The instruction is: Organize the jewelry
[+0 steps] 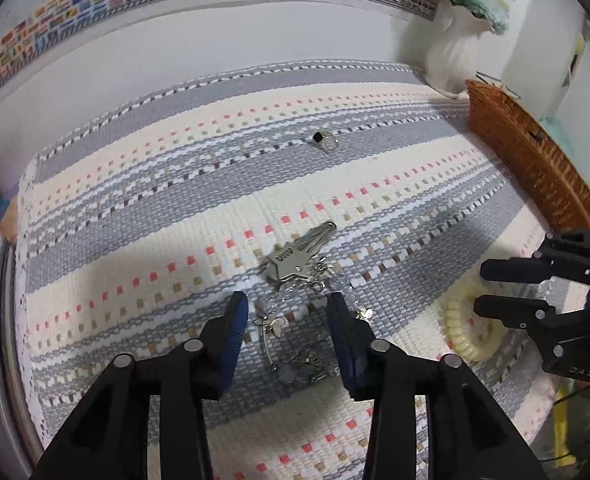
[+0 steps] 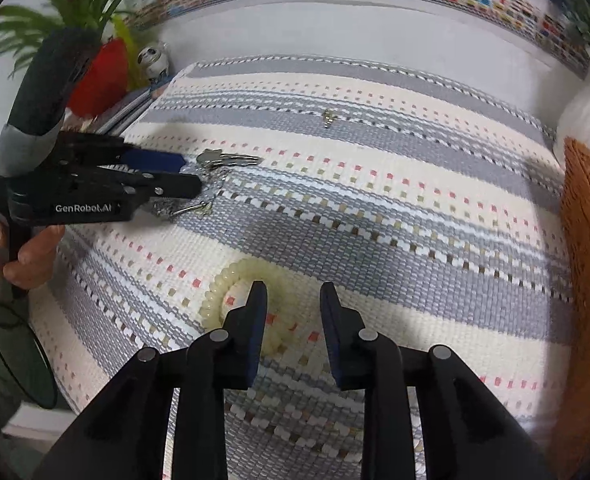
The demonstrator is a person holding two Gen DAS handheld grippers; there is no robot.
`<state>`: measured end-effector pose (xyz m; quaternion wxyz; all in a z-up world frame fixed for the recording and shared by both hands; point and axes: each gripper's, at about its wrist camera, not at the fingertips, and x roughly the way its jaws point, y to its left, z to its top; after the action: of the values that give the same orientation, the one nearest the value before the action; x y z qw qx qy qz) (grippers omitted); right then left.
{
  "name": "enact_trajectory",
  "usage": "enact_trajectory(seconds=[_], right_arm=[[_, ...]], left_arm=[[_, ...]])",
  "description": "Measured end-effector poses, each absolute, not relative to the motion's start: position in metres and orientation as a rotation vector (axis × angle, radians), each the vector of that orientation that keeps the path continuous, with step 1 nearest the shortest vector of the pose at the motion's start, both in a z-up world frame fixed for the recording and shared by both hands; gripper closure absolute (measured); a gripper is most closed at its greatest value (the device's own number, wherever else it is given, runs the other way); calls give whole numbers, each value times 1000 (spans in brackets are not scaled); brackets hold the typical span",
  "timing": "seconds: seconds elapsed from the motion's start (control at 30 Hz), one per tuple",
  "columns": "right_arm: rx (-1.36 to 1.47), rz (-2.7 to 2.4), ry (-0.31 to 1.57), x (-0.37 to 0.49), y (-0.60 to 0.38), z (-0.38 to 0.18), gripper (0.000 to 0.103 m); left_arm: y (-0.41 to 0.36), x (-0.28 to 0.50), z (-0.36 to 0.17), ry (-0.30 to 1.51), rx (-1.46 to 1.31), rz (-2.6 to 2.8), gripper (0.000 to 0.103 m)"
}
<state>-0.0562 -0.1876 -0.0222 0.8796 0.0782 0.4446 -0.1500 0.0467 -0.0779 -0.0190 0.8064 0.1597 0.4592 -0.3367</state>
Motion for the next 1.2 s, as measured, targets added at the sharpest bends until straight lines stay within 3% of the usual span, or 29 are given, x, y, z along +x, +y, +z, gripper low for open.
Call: enact_trajectory(seconds=[0.17,0.2,0.23,0.27,0.3,0.33,0.83,1.2], right_arm=[[80,-288,958,-37,-176,-24,73],[44,-292,962,-34,-173,-25,73],[11,-296,965,-32,-169,-26,73],[-22,-300,969,-31,-165,-26,74],[-44,-297,972,-30,-160,-27,83],[-53,-284,972,-30,-156,-28,92],[-13,-358,822,-67,-158,15,92],[6,-377,756,-87,-160,36,92]], left_arm=[[-82,41,-20,941,389,-707,62],[-82,41,-20,936,388,-706,66],[-81,40,-20,922,396,-699,80],[-82,38,-20,910,410,-699,85],[-83,37,-20,906,417,-702,94],[-83,35,-19,897,429,-699,94],[-34,25,42,787,194,-841,94],[-40,17,77,738,191,-834,94]])
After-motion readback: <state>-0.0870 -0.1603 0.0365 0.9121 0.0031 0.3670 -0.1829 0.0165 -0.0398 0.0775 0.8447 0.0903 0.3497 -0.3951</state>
